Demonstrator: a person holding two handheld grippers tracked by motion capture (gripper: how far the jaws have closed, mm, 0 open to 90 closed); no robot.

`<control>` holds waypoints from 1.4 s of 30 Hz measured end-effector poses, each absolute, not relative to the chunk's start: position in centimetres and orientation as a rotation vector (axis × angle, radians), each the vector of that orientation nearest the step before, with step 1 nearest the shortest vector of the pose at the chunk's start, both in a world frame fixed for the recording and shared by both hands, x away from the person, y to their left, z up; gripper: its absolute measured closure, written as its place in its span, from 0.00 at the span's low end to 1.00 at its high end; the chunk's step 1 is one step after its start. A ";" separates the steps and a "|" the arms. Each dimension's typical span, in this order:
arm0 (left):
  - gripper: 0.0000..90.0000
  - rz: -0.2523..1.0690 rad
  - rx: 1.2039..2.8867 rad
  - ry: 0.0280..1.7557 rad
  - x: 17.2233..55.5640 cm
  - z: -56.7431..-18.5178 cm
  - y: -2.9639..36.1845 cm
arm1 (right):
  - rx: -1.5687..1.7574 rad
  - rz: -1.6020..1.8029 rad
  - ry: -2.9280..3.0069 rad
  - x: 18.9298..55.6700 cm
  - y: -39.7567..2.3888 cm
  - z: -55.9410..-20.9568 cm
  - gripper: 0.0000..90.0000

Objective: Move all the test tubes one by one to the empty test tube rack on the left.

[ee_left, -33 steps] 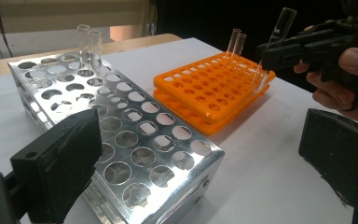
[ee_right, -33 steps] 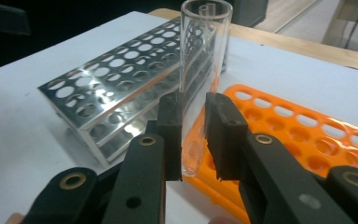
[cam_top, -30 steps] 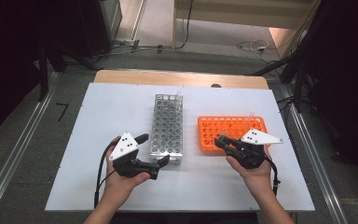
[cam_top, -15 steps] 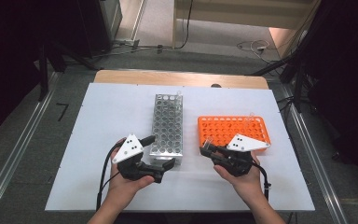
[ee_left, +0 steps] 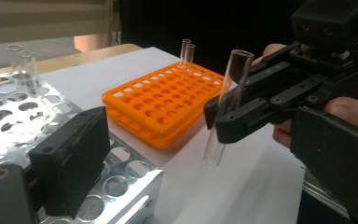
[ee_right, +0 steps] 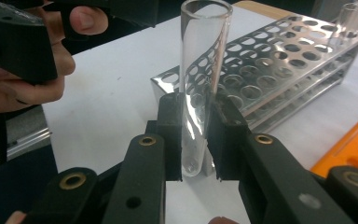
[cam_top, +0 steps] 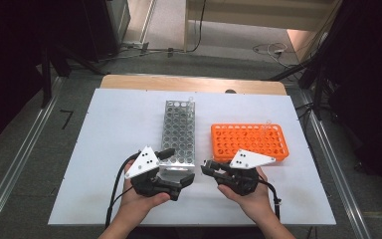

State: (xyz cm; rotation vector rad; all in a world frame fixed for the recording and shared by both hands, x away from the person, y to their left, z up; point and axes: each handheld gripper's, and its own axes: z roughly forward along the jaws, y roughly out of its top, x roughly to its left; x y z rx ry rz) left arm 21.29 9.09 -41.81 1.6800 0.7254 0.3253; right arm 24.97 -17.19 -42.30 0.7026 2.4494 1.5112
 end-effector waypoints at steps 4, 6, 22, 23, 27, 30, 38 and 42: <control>0.06 0.313 1.670 0.714 21.1 -41.7 8.9 | 0.679 1.510 2.466 24.7 -16.7 -42.4 0.82; 0.07 0.309 1.671 0.705 21.1 -41.6 8.7 | 0.666 1.510 2.473 24.6 -16.5 -42.5 0.82; 0.46 0.264 1.672 0.635 20.5 -41.6 7.8 | 0.605 1.515 2.516 23.6 -15.1 -42.6 0.82; 0.48 0.271 1.677 0.635 20.5 -41.6 7.7 | 0.598 1.515 2.517 23.5 -15.0 -42.6 0.82; 0.60 0.284 1.683 0.620 20.4 -41.5 7.5 | 0.583 1.516 2.529 23.2 -14.7 -42.6 0.82; 0.65 0.288 1.693 0.615 20.3 -41.6 7.5 | 0.574 1.517 2.536 23.1 -14.5 -42.6 0.82; 0.77 0.283 1.691 0.605 20.3 -41.5 7.5 | 0.557 1.519 2.542 22.9 -14.3 -42.6 0.82; 0.80 0.284 1.691 0.605 20.3 -41.5 7.7 | 0.556 1.516 2.546 22.9 -14.3 -42.6 0.82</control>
